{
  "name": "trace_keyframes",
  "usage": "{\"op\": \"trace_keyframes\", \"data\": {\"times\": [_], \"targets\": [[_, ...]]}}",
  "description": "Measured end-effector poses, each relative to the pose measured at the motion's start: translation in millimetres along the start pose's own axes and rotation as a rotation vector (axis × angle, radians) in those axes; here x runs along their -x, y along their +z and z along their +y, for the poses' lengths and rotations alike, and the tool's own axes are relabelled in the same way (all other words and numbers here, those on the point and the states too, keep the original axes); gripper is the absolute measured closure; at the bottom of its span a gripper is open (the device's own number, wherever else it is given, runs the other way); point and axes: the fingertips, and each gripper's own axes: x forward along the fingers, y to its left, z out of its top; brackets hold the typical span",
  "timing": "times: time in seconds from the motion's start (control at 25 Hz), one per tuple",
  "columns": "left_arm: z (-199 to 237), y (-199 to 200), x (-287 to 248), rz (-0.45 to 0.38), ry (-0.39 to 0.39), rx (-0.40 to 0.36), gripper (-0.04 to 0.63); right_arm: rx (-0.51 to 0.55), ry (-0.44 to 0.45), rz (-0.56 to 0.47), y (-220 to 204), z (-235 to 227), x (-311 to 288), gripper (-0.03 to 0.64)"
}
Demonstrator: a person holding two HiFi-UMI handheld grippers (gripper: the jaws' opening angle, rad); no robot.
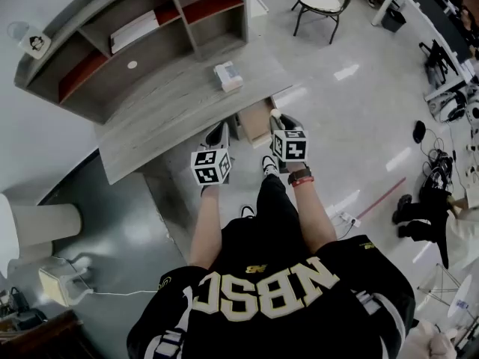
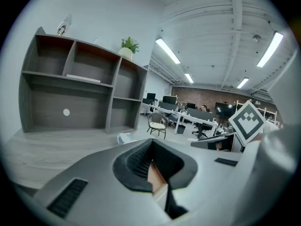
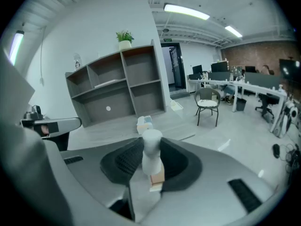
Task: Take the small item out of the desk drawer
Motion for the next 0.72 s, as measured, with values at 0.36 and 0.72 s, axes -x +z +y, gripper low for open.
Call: {"op": "trace_keyframes", "data": {"times": [0.36, 0.72], "targets": [[1.0, 50.9, 26.5, -0.107, 0.022, -0.085, 0.588, 0.04, 0.002, -0.189, 67.7, 21.4, 44.5, 0.498], [-3.8, 106.3, 56.6, -0.236, 0.042, -0.176, 0.588, 0.146, 0.016, -0.363, 122.4, 55.1, 90.9, 0.497]]}}
